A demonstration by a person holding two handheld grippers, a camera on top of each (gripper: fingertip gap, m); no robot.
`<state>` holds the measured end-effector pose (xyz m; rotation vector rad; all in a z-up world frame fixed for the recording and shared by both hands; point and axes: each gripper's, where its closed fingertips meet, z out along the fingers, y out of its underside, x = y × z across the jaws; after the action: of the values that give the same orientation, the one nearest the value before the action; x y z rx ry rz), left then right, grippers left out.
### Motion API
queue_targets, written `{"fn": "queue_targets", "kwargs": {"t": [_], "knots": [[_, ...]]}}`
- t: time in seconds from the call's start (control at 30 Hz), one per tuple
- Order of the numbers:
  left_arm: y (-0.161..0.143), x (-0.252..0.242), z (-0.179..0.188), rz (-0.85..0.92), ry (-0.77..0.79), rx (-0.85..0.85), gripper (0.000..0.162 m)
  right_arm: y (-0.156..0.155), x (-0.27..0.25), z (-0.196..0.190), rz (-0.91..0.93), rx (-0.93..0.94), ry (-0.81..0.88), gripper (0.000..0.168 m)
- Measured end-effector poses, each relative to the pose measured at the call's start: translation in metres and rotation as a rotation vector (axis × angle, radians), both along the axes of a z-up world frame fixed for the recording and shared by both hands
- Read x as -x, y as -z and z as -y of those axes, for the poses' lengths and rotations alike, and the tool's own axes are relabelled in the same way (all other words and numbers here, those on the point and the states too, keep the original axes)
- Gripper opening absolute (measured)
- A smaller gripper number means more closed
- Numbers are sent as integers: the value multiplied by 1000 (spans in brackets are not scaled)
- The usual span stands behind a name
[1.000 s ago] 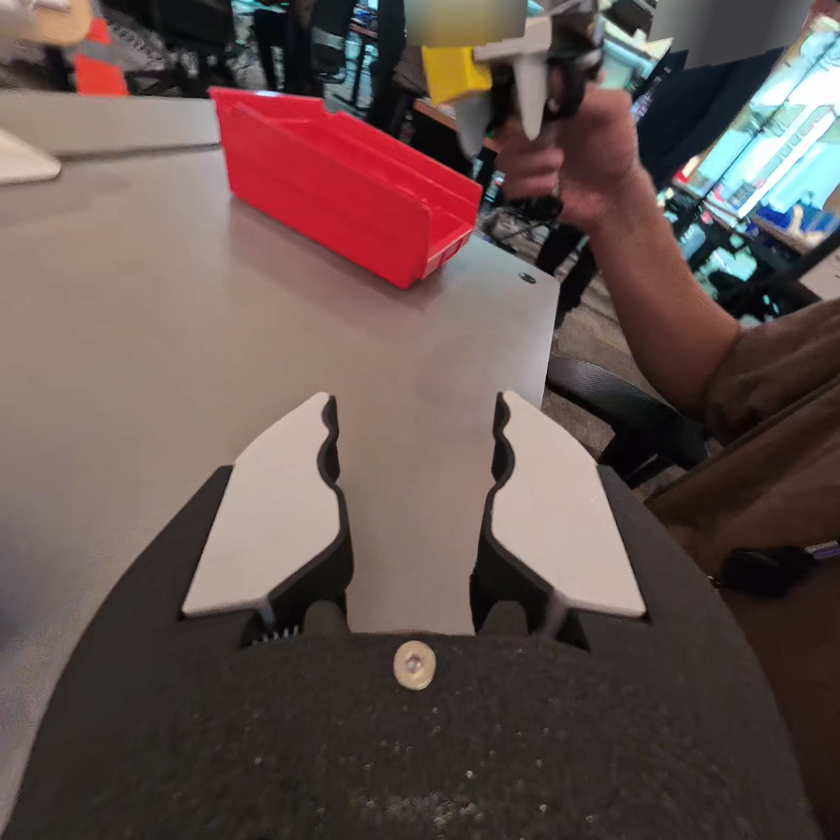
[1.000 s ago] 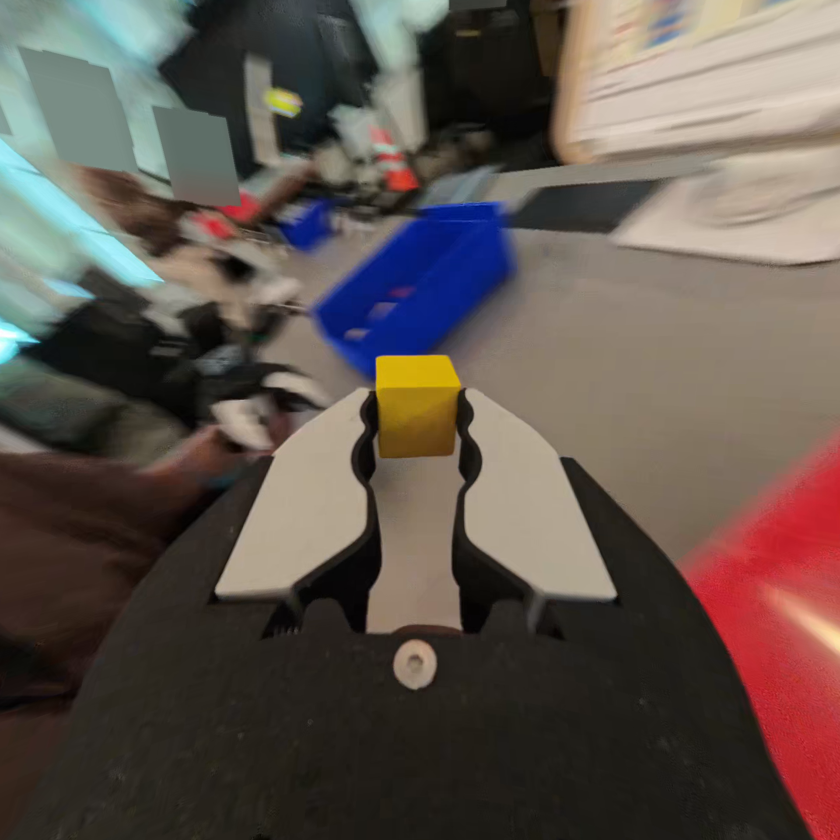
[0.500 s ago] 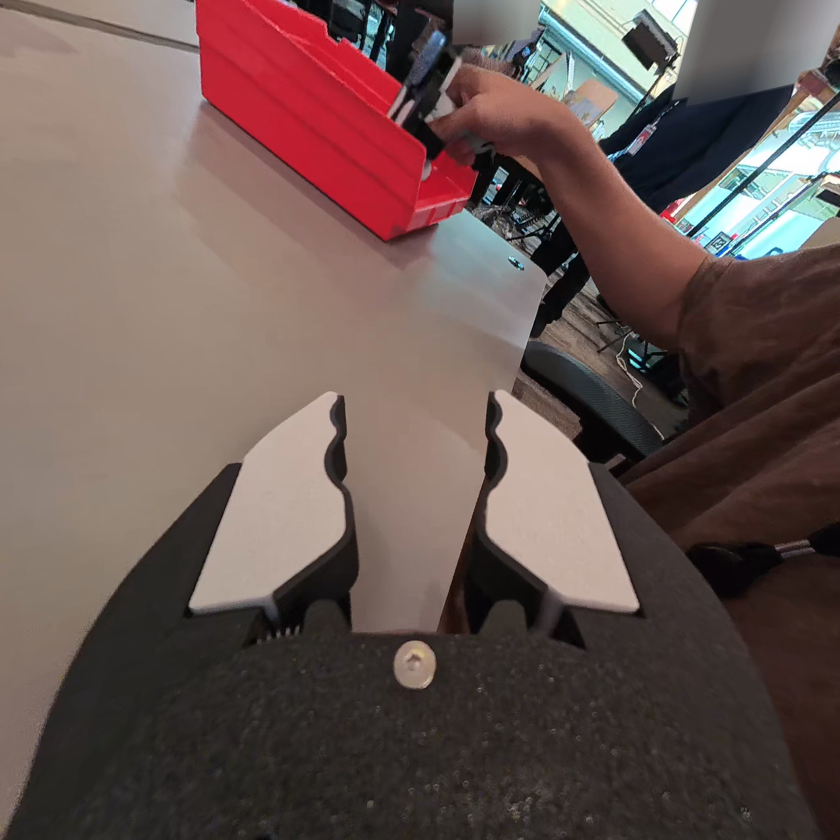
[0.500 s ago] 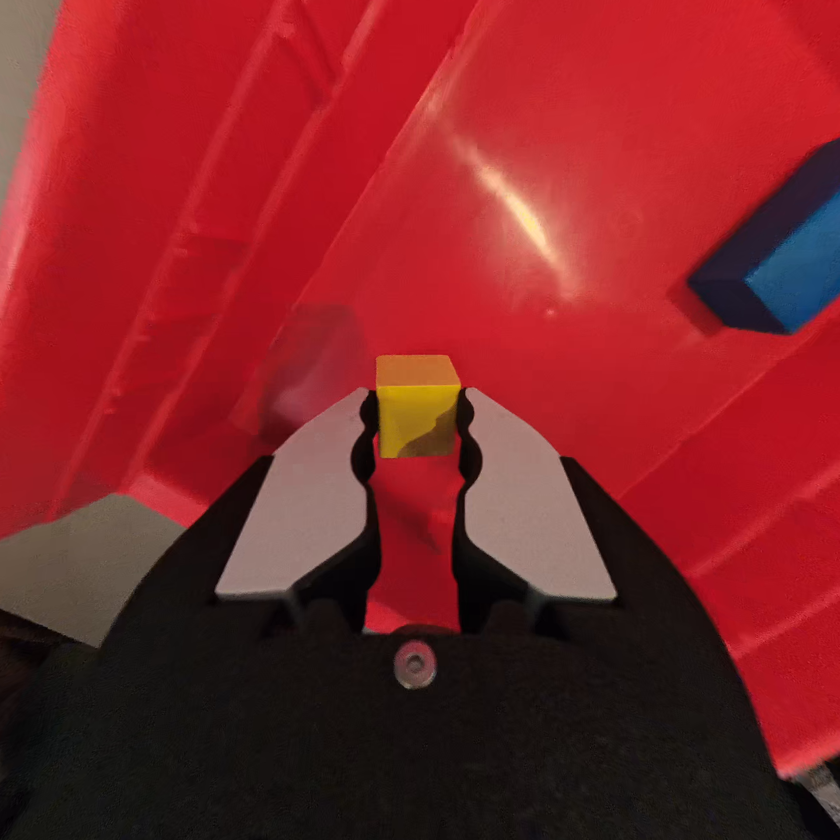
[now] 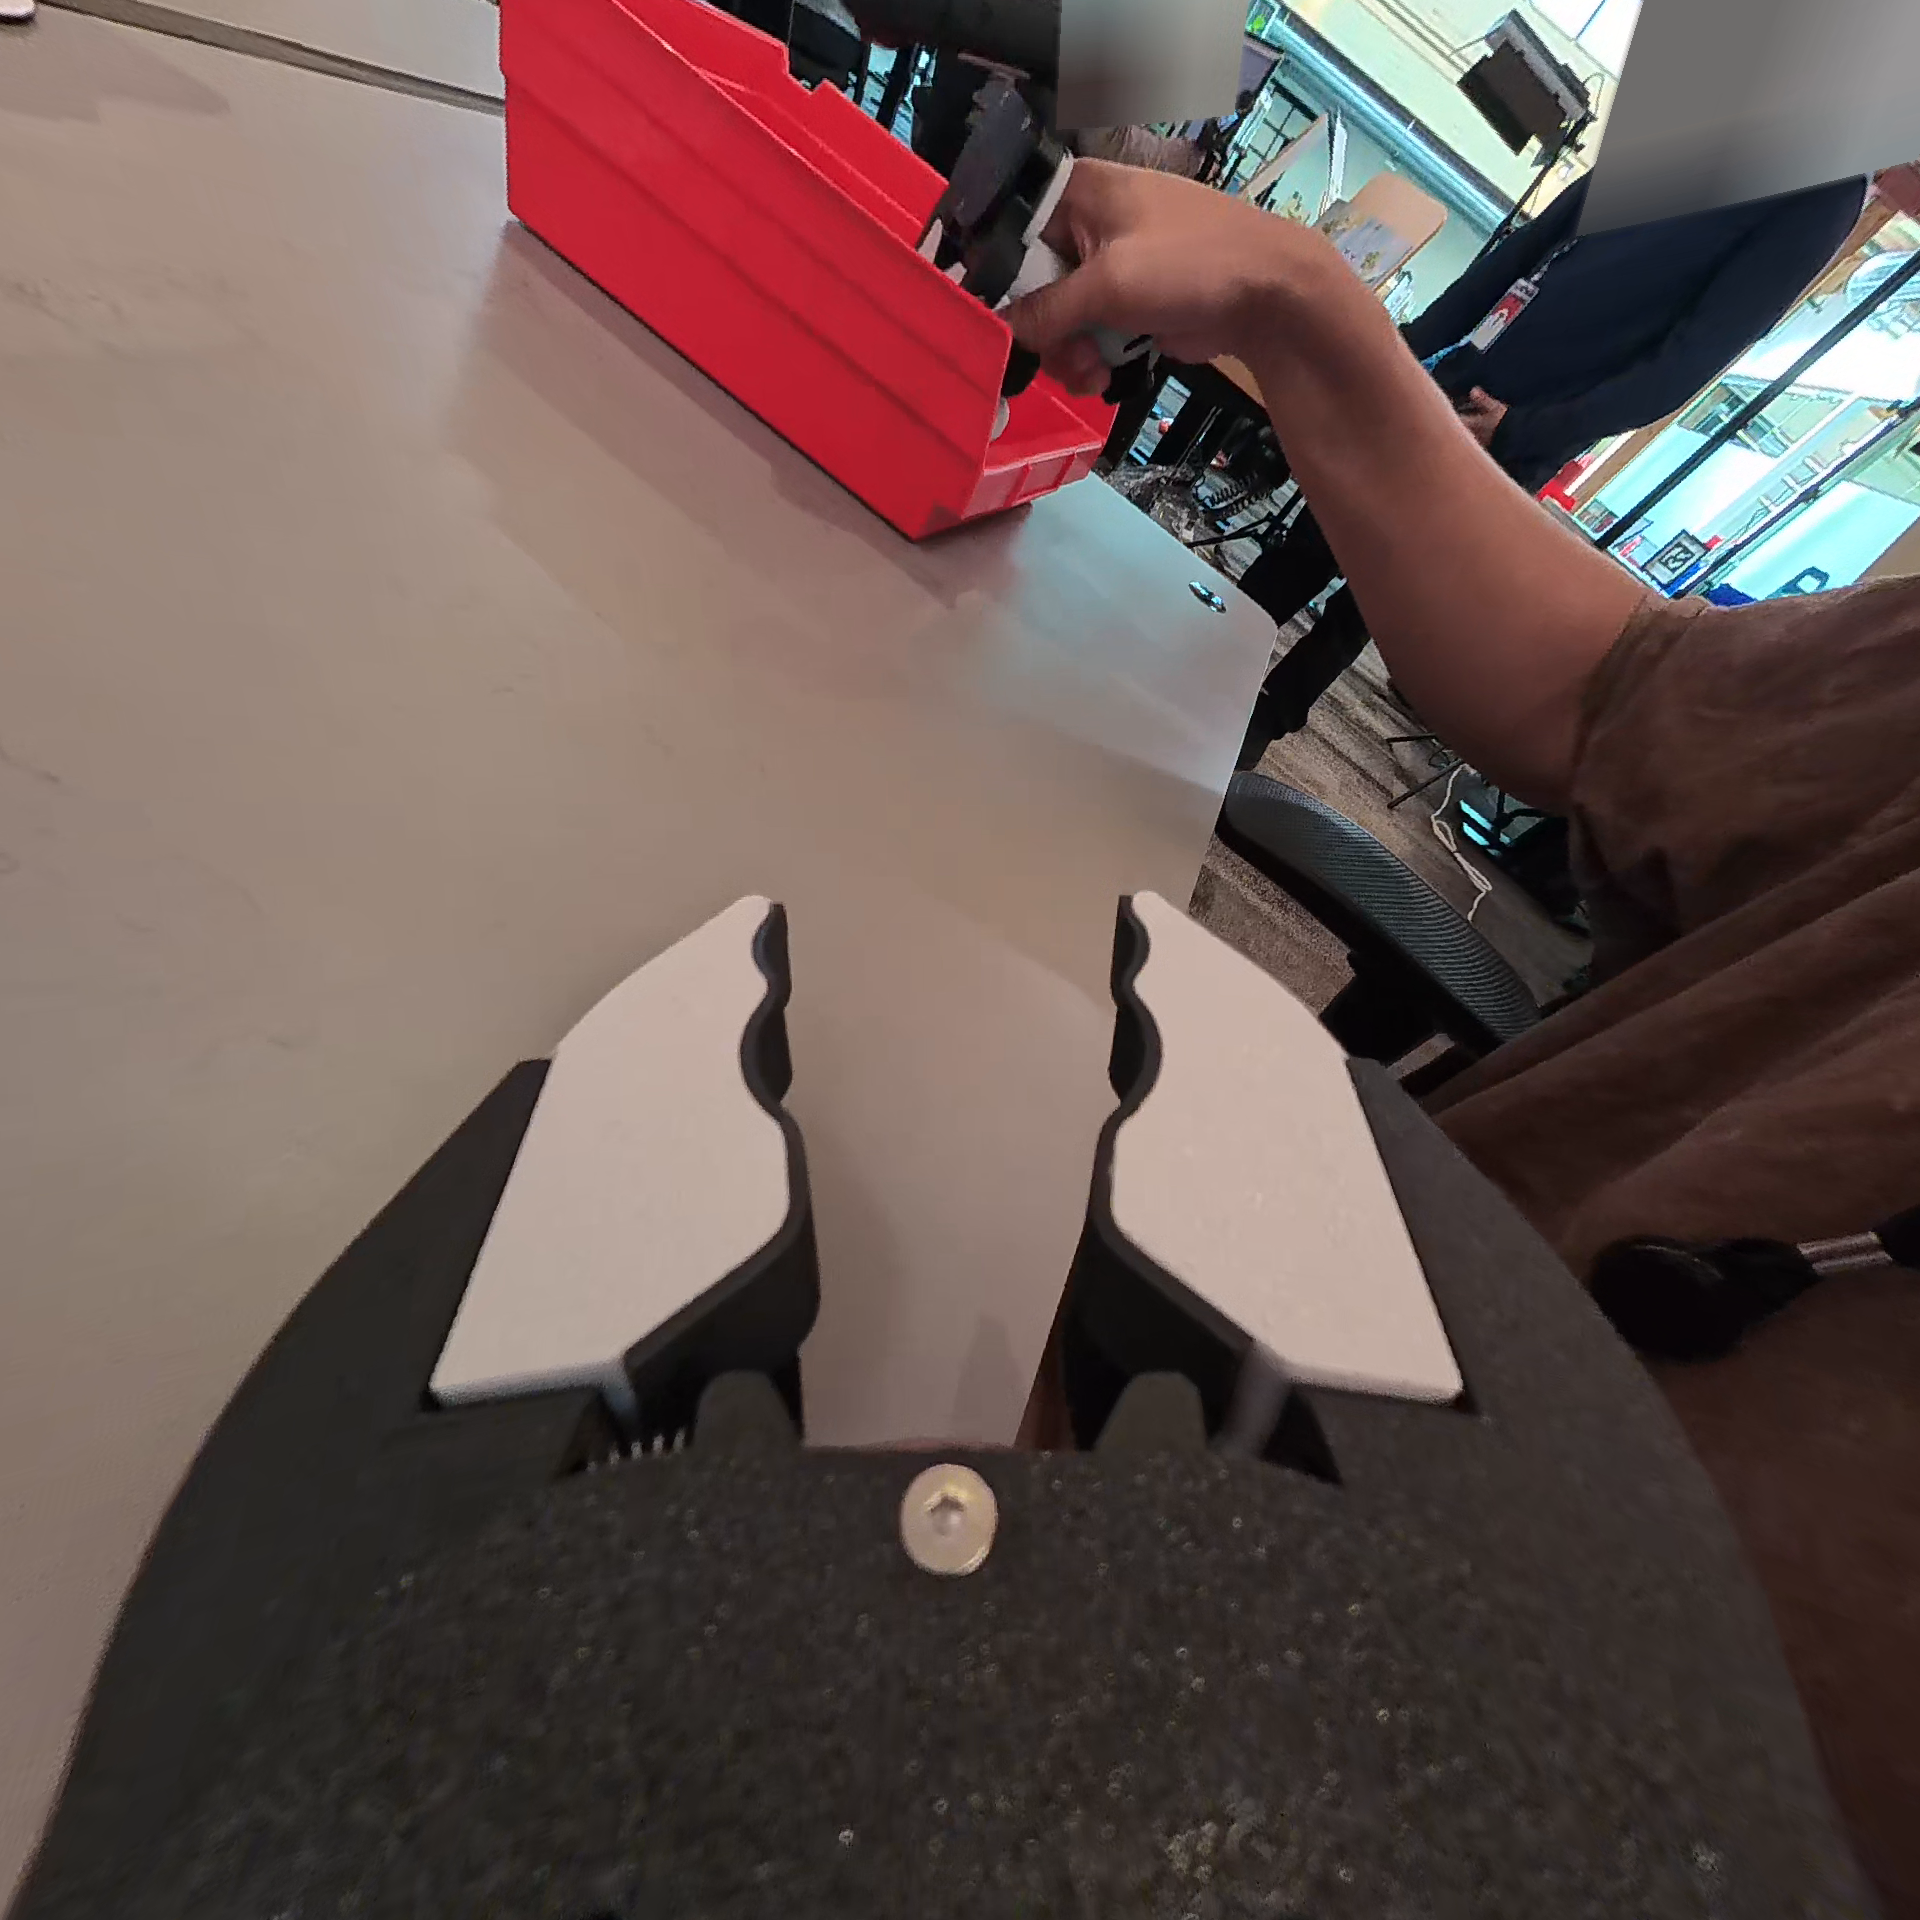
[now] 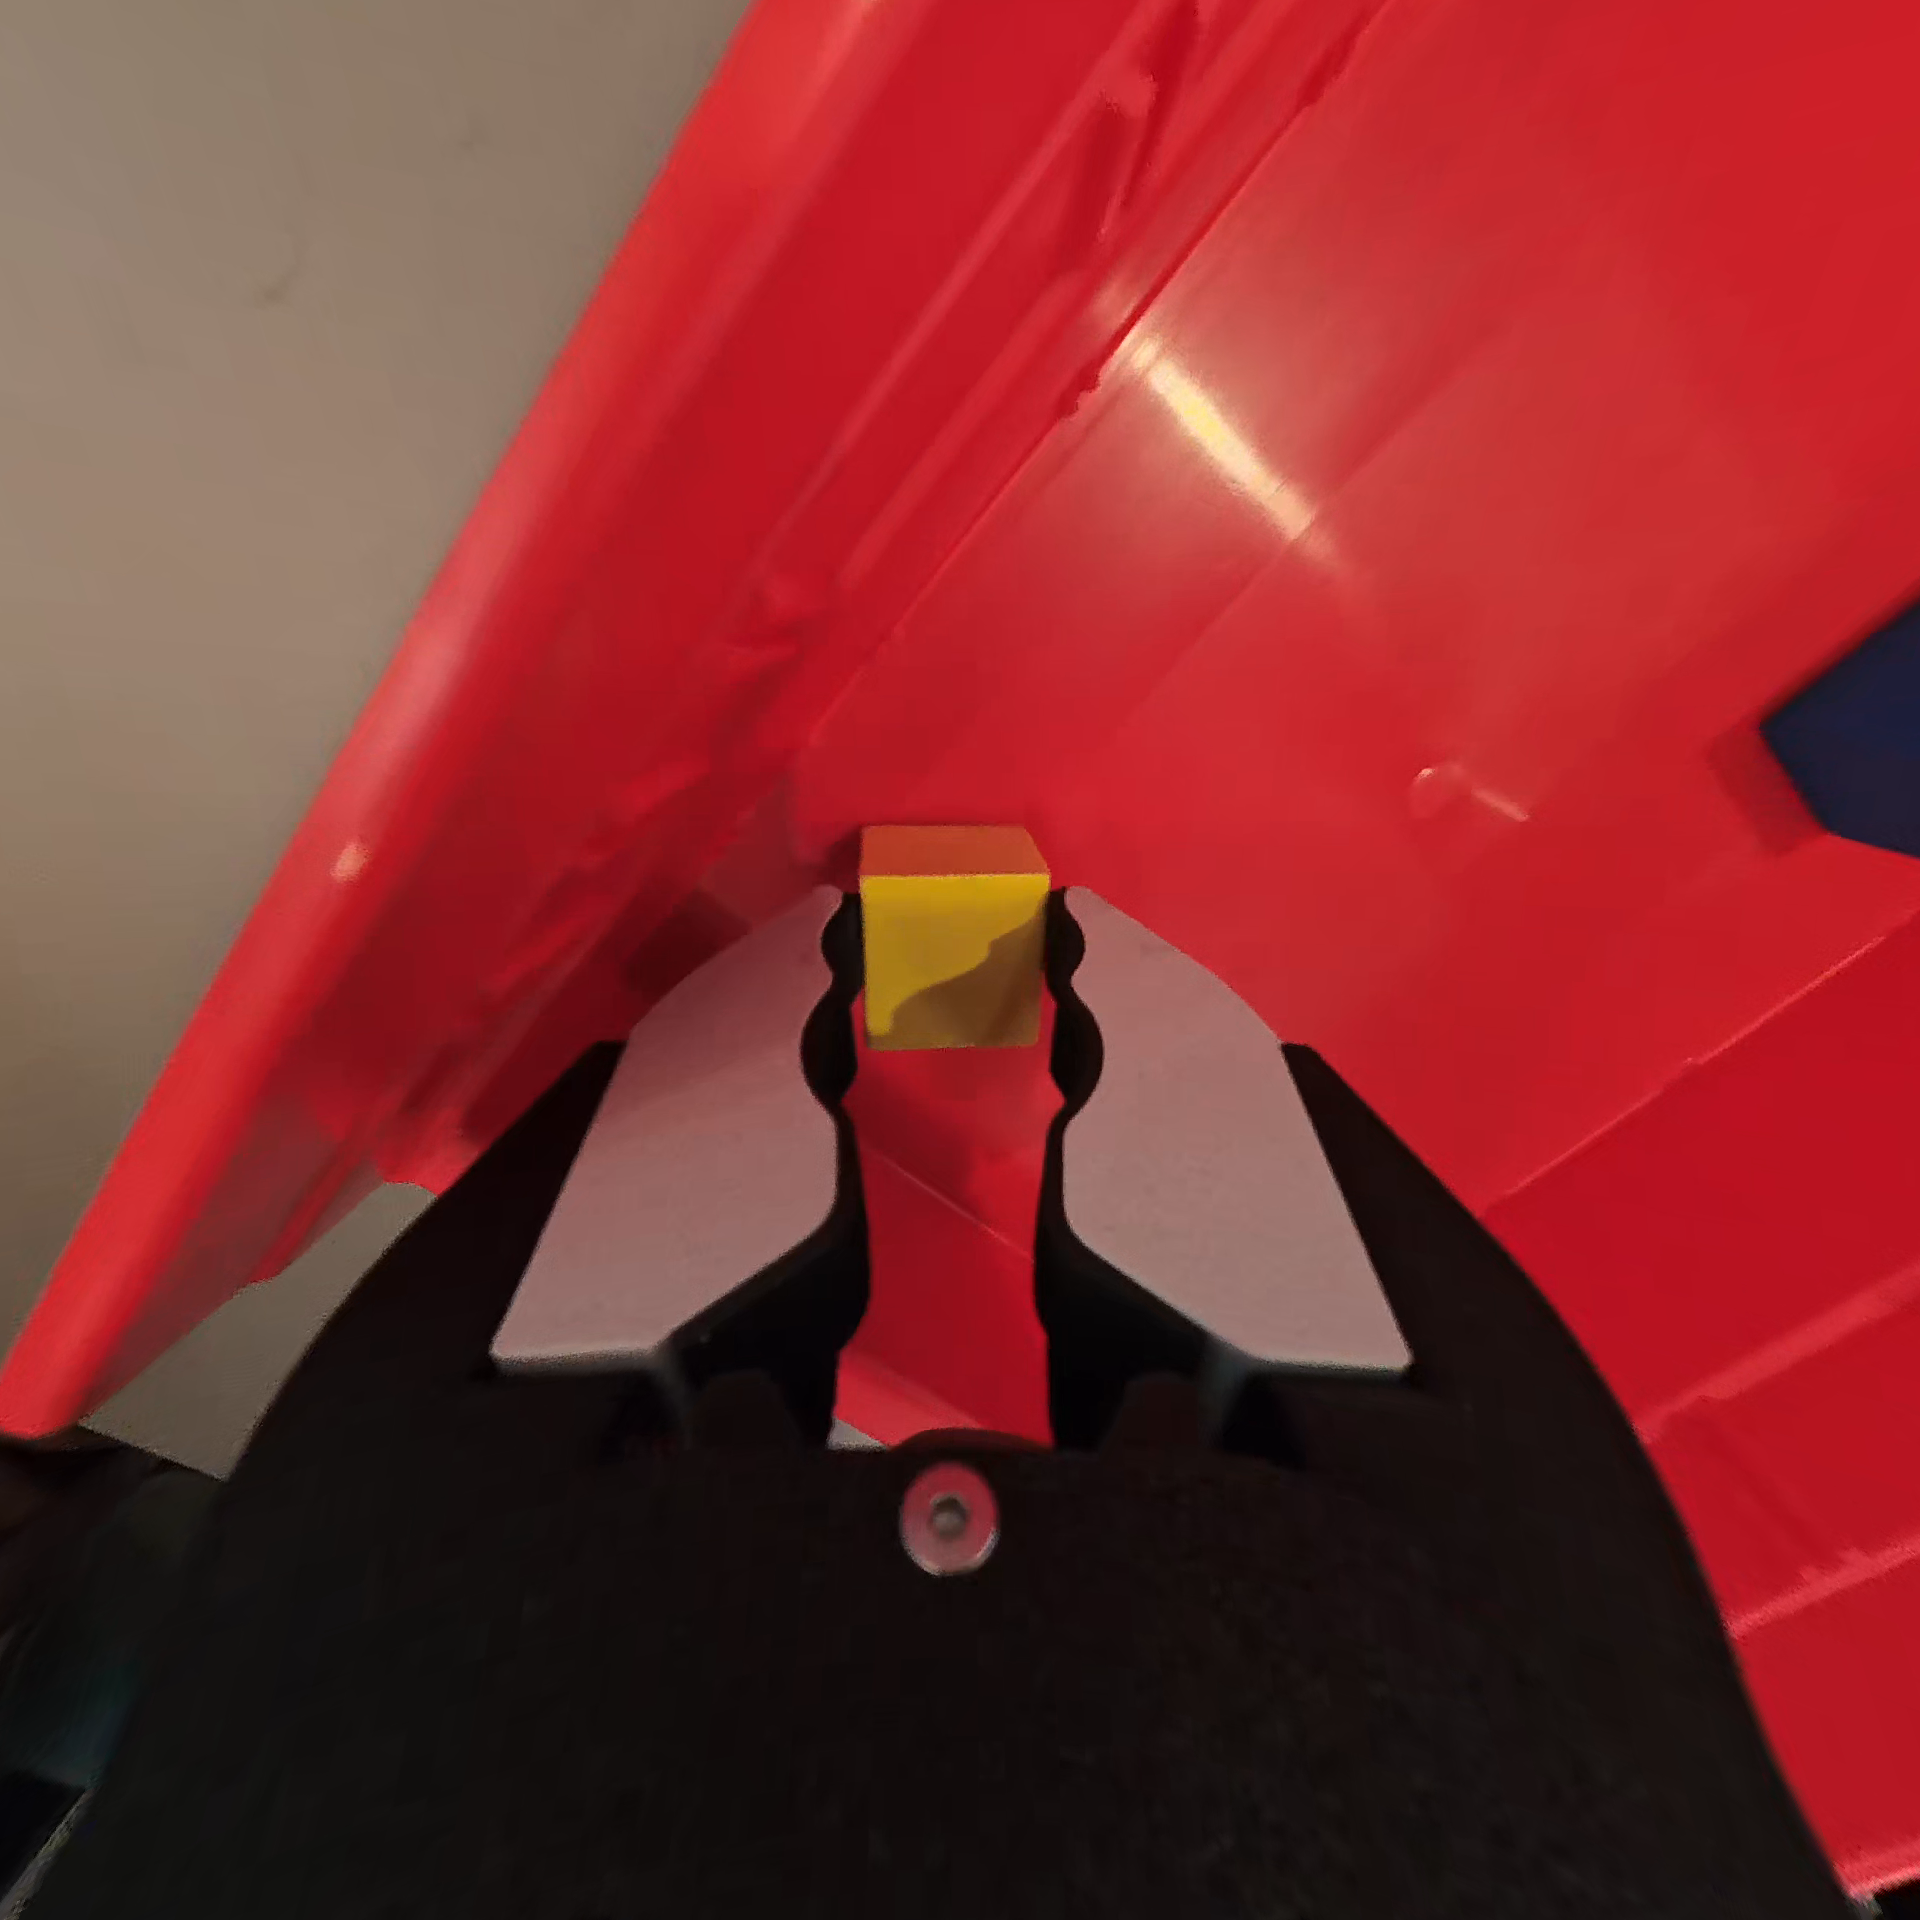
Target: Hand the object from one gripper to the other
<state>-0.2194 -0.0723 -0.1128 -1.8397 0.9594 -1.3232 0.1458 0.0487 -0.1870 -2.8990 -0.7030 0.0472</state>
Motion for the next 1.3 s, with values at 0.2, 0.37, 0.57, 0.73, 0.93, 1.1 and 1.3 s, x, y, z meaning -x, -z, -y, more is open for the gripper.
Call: {"fn": "queue_targets", "kwargs": {"t": [0.2, 0.37, 0.57, 0.73, 0.93, 1.1, 1.3], "knots": [[2, 0, 2, -16, -3, -17, 61, -75, -19, 7, 31, -277, 75, 56], [5, 5, -1, -64, -29, -76, 62, -166, 16, 43, -169, -816, 136, 53], [3, 14, -13, -81, -66, -108, 63, -120, 143, 87, -515, -1028, 2, 49], [-7, 35, -31, -152, -101, -126, 62, -91, 201, 99, -612, -1029, -82, 49], [-31, 89, -106, -396, -311, -86, 64, -86, 201, 95, -572, -1014, -118, 49], [-13, 124, -187, -665, -468, 75, 63, -79, 206, 98, -573, -988, -138, 49], [26, 138, -264, -837, -522, 283, 60, -67, 208, 103, -504, -955, -191, 49]]}}
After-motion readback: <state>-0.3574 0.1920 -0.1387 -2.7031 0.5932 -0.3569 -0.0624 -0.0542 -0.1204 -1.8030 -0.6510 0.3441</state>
